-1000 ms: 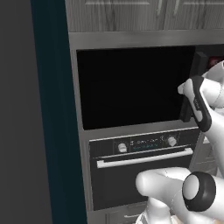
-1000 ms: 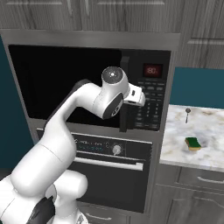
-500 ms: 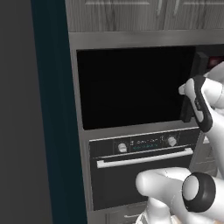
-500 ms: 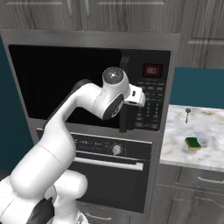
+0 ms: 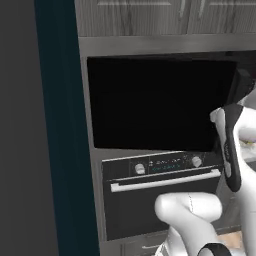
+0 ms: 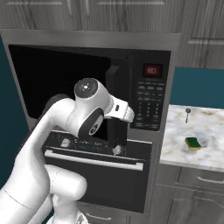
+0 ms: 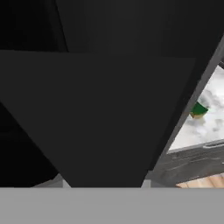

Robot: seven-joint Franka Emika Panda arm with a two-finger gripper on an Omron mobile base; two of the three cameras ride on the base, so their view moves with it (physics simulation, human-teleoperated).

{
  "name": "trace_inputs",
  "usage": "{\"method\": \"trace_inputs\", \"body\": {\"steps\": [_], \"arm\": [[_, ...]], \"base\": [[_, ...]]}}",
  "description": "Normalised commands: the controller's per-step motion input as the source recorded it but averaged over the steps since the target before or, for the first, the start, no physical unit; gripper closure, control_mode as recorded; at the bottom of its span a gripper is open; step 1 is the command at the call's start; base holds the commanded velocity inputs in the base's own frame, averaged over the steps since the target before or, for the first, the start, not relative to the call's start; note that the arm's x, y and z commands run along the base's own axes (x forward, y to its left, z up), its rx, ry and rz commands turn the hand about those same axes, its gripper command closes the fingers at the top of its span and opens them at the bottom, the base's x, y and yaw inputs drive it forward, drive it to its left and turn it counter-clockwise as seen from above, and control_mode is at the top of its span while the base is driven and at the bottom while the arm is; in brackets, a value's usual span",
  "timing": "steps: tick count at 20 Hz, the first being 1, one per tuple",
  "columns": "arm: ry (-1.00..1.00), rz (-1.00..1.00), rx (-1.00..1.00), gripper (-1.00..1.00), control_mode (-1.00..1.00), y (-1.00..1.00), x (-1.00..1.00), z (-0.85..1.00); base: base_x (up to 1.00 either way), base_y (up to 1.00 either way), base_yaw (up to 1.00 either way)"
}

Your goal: Place the sponge inside the microwave to prepare for sanitizing.

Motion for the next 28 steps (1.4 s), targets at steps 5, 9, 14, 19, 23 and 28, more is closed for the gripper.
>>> {"method": "trace_inputs", "body": {"steps": [5, 9, 14, 19, 23, 28], "arm": [[0.1, -0.38, -0.25, 1.0, -1.0, 0.82, -0.97, -0.78], [0.0, -0.41, -0.25, 1.0, -1.0, 0.83, -0.92, -0.9], [-0.03, -0.35, -0.1, 1.0, -1.0, 0.76, -0.8, -0.89], [0.0, -0.11, 0.0, -1.0, -1.0, 0.26, -0.1, -0.19], [0.0, 0.0, 0.0, -1.0, -1.0, 0.0, 0.0, -0.01], [0.0, 0.0, -0.01, -1.0, -1.0, 0.06, -0.01, 0.0]], "base": [[0.0, 0.0, 0.0], [0.0, 0.0, 0.0], [0.0, 0.0, 0.0], [0.0, 0.0, 0.0], [0.0, 0.0, 0.0], [0.0, 0.0, 0.0]]}}
